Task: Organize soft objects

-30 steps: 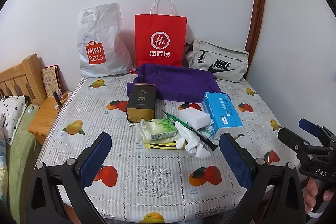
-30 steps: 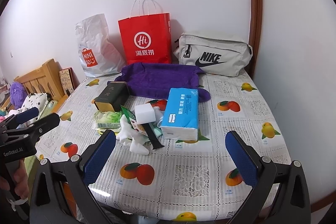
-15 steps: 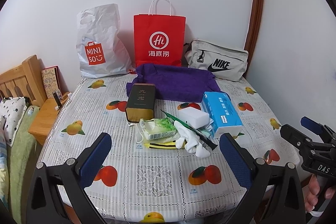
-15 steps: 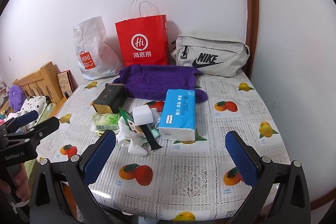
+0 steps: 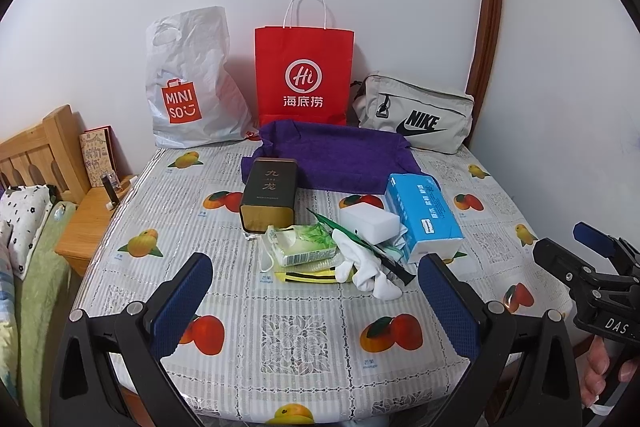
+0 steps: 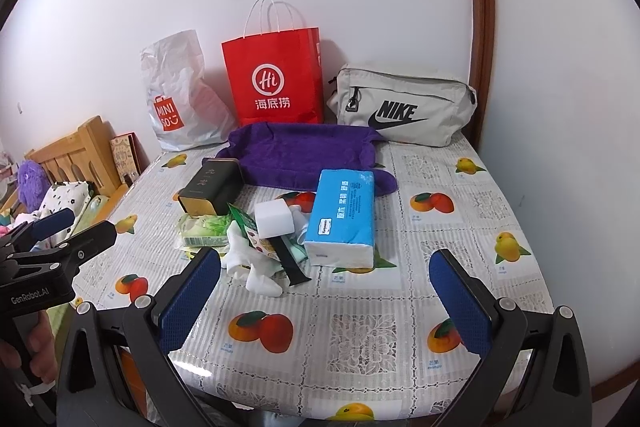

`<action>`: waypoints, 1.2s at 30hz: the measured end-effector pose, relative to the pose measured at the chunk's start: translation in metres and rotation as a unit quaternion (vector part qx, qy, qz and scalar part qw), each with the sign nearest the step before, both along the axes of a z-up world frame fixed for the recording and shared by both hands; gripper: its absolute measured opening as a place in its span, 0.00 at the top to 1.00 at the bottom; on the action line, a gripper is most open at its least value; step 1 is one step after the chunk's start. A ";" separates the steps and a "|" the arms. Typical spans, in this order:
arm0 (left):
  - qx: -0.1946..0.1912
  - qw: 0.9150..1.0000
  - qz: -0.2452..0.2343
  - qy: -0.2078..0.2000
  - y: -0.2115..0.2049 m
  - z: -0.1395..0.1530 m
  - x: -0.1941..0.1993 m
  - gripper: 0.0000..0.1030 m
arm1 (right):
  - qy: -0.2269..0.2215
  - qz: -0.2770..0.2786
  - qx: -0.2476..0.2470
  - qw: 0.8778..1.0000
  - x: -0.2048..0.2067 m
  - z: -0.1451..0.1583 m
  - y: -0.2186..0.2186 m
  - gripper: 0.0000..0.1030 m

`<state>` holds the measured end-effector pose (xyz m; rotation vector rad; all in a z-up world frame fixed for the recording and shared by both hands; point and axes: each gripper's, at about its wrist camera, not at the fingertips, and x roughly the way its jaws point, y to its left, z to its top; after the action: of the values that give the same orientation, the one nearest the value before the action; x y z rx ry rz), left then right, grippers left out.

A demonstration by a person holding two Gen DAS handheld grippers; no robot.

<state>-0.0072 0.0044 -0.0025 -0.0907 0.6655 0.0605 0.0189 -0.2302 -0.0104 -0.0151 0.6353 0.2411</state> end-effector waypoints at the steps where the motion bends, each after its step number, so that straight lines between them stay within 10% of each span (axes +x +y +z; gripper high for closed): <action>1: 0.000 1.000 0.000 -0.001 0.000 0.000 0.000 0.00 | 0.000 0.000 0.000 1.000 0.000 0.000 0.000 0.00; 36: 0.008 1.000 0.005 -0.007 0.003 0.001 0.000 0.00 | -0.002 0.008 0.001 1.000 -0.001 0.002 0.004 0.00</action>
<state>-0.0069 0.0071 -0.0015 -0.0789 0.6510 0.0758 0.0180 -0.2262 -0.0086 -0.0190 0.6305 0.2568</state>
